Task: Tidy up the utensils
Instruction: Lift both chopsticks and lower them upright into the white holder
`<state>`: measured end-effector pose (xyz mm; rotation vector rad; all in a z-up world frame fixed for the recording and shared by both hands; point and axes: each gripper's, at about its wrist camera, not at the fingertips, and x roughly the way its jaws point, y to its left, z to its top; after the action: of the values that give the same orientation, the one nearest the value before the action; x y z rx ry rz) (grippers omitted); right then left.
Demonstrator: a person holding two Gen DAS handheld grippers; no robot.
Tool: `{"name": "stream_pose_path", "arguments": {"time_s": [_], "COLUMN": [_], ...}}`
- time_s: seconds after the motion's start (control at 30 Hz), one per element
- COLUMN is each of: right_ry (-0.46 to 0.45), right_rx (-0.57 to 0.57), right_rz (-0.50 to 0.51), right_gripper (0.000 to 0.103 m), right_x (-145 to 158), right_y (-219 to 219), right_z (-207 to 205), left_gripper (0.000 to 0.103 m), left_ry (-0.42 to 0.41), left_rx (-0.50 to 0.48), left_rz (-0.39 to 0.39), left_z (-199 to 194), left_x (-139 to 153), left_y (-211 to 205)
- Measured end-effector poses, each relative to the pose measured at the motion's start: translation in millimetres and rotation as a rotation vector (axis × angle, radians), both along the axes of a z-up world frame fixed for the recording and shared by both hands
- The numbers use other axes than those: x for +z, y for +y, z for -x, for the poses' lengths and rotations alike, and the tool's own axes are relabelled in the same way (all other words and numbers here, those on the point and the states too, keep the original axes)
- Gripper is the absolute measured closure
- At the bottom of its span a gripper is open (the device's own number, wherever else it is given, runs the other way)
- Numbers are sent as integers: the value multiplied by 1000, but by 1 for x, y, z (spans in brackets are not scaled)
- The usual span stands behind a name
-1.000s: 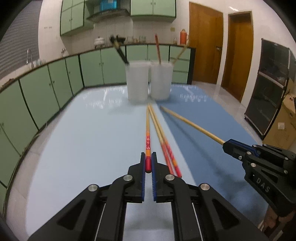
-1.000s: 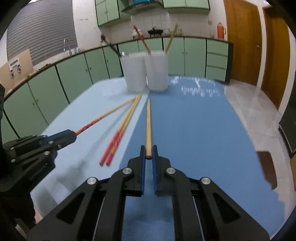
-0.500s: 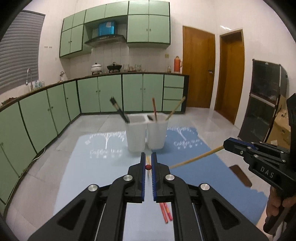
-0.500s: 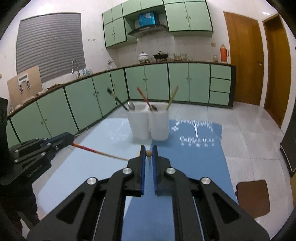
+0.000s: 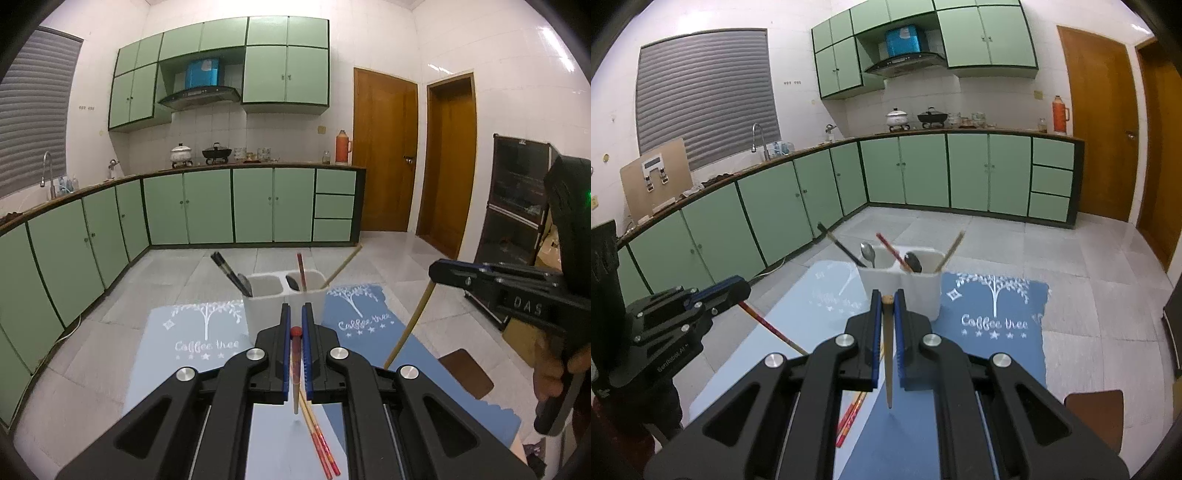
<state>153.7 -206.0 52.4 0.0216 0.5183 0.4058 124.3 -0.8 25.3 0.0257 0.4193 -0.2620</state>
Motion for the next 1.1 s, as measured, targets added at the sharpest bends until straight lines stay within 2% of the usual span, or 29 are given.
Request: {"name": "stream_pose_path", "arguments": {"time_s": [0.23, 0.37, 0.57, 0.77, 0.93, 1.1], "right_ry": [-76, -146, -219, -217, -148, -84], "right_rx": [13, 9, -20, -51, -63, -49], "right_rz": [-7, -8, -22, -21, 3, 14], "right_gripper": [97, 97, 97, 97, 97, 97], "right_x": [44, 72, 94, 82, 44, 13], "right_y": [-11, -10, -10, -10, -4, 3], "right_z": [-26, -47, -92, -145, -185, -202], "left_gripper": [97, 97, 97, 97, 97, 97], "left_ry": [-58, -127, -223, -225, -166, -88], "left_rx": [-2, 5, 32, 51, 52, 54], "left_rz": [12, 23, 16, 6, 9, 10], "left_z": [-21, -34, -71, -120, -160, -187], "left_x": [28, 54, 85, 78, 50, 21], "left_y": [4, 3, -1, -10, -14, -14]}}
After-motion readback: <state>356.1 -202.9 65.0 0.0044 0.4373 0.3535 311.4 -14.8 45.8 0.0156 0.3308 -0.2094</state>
